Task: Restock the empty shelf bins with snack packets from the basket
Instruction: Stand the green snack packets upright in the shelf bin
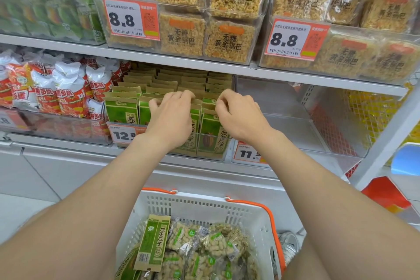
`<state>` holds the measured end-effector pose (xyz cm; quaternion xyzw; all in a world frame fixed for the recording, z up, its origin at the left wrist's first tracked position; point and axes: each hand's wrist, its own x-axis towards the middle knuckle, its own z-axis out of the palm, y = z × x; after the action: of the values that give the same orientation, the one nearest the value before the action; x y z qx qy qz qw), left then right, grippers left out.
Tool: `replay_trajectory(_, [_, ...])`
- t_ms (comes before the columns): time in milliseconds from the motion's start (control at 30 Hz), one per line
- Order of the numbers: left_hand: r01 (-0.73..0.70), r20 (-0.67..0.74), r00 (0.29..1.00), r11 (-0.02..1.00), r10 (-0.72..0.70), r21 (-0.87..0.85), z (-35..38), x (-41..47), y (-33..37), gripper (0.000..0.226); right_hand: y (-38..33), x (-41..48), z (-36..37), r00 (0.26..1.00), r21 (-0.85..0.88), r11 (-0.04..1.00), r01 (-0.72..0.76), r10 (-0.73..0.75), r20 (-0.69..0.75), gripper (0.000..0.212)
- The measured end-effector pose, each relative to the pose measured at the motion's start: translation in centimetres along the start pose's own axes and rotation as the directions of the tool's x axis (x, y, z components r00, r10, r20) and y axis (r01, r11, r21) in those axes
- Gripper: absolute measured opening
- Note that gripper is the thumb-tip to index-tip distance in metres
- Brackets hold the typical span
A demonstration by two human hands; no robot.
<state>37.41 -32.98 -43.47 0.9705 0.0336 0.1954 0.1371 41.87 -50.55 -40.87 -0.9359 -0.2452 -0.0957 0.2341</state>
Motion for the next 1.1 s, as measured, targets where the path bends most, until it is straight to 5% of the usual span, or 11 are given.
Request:
replay_trajectory(267, [0.005,-0.037,0.999,1.000,-0.005,-0.009,0.1,0.2,-0.2,0.033,0.0,0.8,0.3,0.991,-0.150,0.988,-0.018,0.038,0.126,0.055])
replay_trajectory(533, [0.003,-0.066,0.998,1.000,-0.004,-0.006,0.0,0.2,-0.4,0.028,0.4,1.4,0.6,0.994,-0.102,0.992,0.070,-0.061,0.092,0.042])
replay_trajectory(700, [-0.016,-0.053,0.998,1.000,0.015,-0.019,0.1,0.0,-0.3,0.042,1.8,0.8,-0.1,0.969,-0.155,0.979,0.134,-0.097,0.225,0.045])
replay_trajectory(800, [-0.017,-0.003,1.000,1.000,0.017,-0.002,0.1,0.0,-0.4,0.054,2.2,0.4,0.3,0.986,-0.169,0.975,0.143,-0.126,0.106,0.027])
replay_trajectory(933, [-0.023,0.061,0.998,0.999,0.022,0.025,0.2,-0.1,-0.7,0.058,1.6,1.0,1.5,0.994,-0.214,0.975,0.057,-0.076,-0.084,0.030])
replay_trajectory(1100, [-0.078,0.000,0.997,0.995,0.078,-0.058,-0.2,-0.9,-0.4,0.060,1.1,1.5,2.1,0.989,-0.273,0.960,-0.057,0.017,-0.144,0.027])
